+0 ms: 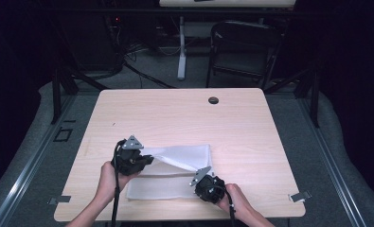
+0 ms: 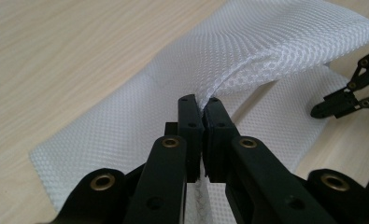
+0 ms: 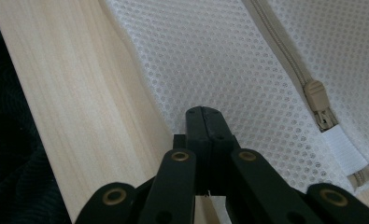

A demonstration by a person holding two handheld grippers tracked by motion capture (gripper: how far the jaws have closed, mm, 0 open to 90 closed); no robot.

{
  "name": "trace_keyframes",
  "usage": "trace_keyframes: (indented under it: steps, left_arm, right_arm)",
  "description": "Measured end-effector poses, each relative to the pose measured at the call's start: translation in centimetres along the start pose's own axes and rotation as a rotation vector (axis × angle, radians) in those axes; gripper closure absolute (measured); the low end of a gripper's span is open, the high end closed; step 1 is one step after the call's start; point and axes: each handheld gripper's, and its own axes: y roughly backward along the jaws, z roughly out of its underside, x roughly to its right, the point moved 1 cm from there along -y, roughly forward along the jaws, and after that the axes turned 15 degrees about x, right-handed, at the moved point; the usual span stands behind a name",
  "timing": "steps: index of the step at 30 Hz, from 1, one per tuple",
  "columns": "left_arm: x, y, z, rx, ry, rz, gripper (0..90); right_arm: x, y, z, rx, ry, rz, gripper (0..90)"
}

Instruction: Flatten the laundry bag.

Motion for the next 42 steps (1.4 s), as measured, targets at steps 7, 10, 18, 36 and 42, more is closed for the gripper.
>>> trace_keyframes:
  steps: [7,10,18,36,42]
  left_arm:
    - [-1.0,-0.6,-1.7,0.025,0.003,-0.029,88.0]
    - [-1.2,-0.9,-2.5,0.033,-0.002,-0.041,88.0]
    - [-1.5,-1.4,-4.3,0.034,-0.027,-0.056,88.0]
    - [-2.2,-2.9,-6.1,0.040,-0.019,-0.056,87.9]
    - [-2.6,-3.5,-6.4,0.044,-0.010,-0.063,87.9]
  right_arm:
    - [0.1,0.1,0.0,-0.008,-0.006,-0.011,90.0]
    - [0.1,0.1,0.1,-0.006,-0.005,-0.018,90.0]
    - [0.1,0.3,0.1,-0.033,-0.004,-0.043,90.0]
    - [-1.2,-0.6,-2.3,0.054,0.017,-0.021,90.0]
    - [-0.8,-1.6,-1.7,0.028,-0.015,-0.023,90.0]
